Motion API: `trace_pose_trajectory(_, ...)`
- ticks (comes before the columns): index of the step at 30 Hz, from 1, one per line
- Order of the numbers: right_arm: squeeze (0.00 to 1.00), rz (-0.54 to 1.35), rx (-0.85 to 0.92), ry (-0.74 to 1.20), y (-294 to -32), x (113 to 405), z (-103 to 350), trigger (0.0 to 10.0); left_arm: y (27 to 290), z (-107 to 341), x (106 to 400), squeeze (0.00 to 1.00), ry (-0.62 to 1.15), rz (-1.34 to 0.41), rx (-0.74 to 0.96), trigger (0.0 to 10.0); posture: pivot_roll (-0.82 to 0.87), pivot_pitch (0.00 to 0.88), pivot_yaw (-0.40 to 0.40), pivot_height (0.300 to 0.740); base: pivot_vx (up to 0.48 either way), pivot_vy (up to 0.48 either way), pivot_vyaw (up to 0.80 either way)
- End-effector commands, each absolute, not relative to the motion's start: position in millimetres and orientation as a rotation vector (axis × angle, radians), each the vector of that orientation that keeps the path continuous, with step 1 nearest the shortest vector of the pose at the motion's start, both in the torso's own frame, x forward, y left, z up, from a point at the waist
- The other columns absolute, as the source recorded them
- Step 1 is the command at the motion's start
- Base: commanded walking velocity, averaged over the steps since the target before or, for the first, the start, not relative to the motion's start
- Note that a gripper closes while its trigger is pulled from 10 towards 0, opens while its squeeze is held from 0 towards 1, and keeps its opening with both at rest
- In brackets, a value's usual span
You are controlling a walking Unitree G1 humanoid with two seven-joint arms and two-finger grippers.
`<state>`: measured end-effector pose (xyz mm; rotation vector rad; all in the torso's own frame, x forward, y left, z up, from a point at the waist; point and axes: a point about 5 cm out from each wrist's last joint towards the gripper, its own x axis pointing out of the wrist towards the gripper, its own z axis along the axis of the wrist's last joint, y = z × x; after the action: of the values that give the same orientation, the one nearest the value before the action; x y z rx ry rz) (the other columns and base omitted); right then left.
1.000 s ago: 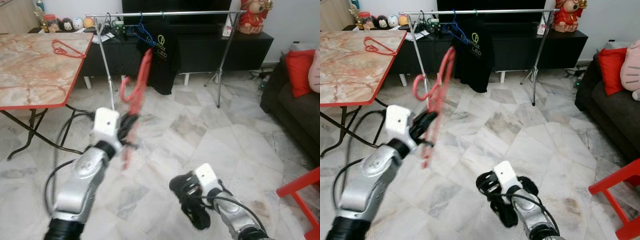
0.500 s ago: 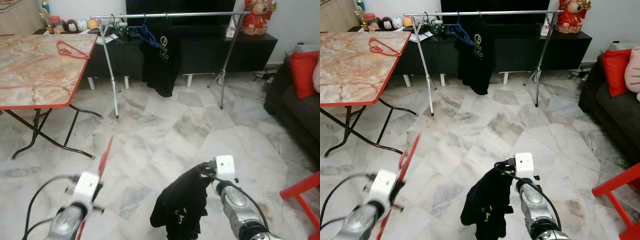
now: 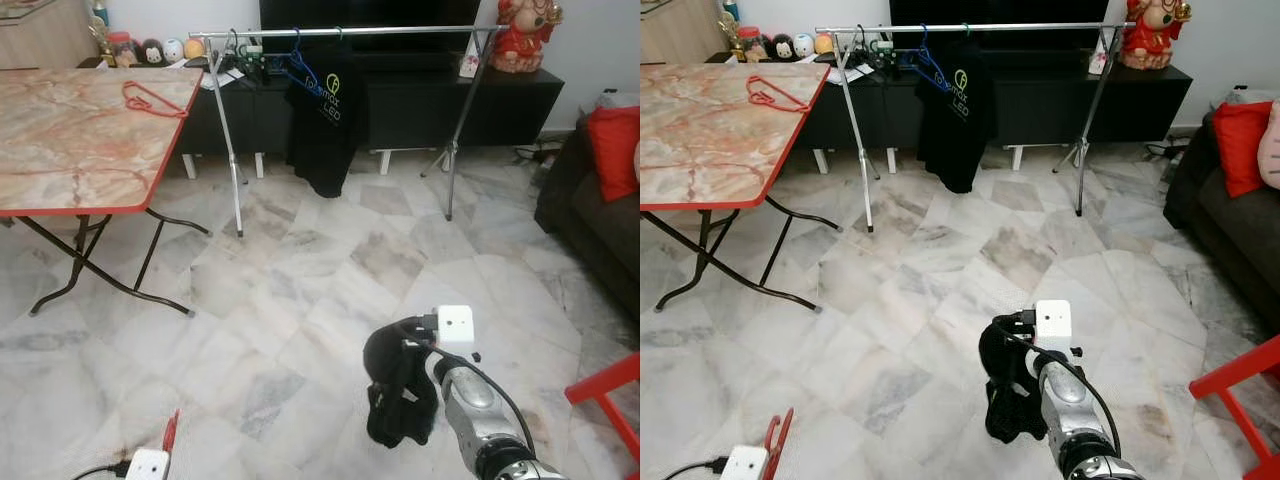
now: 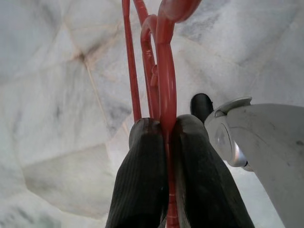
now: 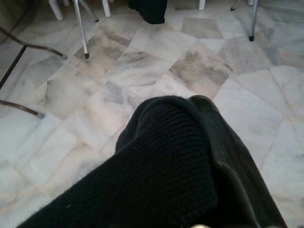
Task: Hang hanger
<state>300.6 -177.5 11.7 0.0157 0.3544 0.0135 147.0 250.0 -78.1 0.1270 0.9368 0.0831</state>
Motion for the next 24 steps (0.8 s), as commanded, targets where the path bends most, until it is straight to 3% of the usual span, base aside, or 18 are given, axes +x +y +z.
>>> trace_pose_trajectory(1,0.0,0.004,0.024,0.288,-177.5,312.0,26.4,0.0,251.8,-78.4,147.9,0.0,0.935,0.106,0.121,10.0,0.0,0.0,-0.01,0.74,0.0,0.0,0.0)
trace_pose_trajectory(2,0.0,0.002,0.024,0.284,-177.5,312.6,27.1,1.0,251.4,-78.9,147.5,0.0,0.936,0.106,0.12,10.0,0.0,0.0,-0.01,0.74,0.0,0.0,0.0)
trace_pose_trajectory(3,0.0,-0.004,0.023,0.28,-178.0,314.2,28.9,10.0,250.2,-80.1,147.3,0.0,0.934,0.106,0.112,10.0,0.0,0.0,-0.012,0.74,0.0,0.0,0.0)
trace_pose_trajectory(16,0.0,-0.029,0.026,0.226,-177.4,321.6,39.9,10.0,234.8,-89.8,139.4,0.0,0.975,0.09,0.065,10.0,-0.01,0.0,-0.005,0.74,0.0,0.0,0.0)
trace_pose_trajectory(24,0.0,-0.038,0.027,0.221,-178.1,321.6,40.3,10.0,232.8,-92.0,136.1,0.0,0.995,0.077,0.068,10.0,-0.01,0.0,-0.005,0.74,0.0,0.277,0.0)
